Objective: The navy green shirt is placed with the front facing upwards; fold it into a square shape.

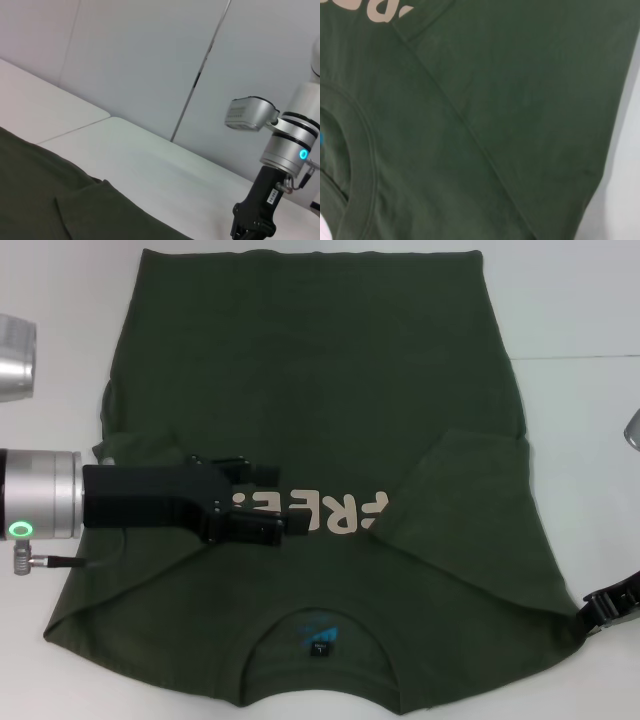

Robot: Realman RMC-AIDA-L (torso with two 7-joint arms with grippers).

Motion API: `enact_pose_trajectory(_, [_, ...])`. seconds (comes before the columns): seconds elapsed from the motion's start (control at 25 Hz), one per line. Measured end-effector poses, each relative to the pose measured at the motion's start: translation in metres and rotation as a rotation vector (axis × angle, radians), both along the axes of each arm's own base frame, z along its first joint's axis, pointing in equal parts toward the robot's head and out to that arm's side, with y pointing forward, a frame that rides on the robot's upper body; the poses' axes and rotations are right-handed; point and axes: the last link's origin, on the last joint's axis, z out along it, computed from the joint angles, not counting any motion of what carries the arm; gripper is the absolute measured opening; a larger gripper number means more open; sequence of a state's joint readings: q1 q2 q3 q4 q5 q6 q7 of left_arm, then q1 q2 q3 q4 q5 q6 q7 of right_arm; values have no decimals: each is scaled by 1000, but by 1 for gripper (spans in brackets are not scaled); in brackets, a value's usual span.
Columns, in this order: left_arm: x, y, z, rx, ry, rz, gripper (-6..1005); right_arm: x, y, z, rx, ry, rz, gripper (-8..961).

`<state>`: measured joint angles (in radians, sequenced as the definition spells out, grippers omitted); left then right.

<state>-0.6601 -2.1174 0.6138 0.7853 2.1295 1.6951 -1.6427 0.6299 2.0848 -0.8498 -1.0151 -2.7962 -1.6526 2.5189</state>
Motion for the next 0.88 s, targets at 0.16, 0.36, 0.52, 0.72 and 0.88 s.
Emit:
enact_pose_trajectory(0.16, [-4,3,5,8,-7,75,868,3,-1,3,20,22,15,36])
enact_pose_trajectory(0.36, [-27,19,33,41,90,443,865,2,-2,4,30,59,34,36])
enact_pose_trajectory(0.52, [-46,17,58,69,205,723,862,0,-2,4,23,72,44,36])
enact_pose_trajectory(0.72, [-64,3,74,11,242,941,859,0,-2,6,25,72,59,37])
enact_pose_trajectory(0.88, [-72,-8,77,-51,292,1061,857,-1,-1,7,21,71,70,37])
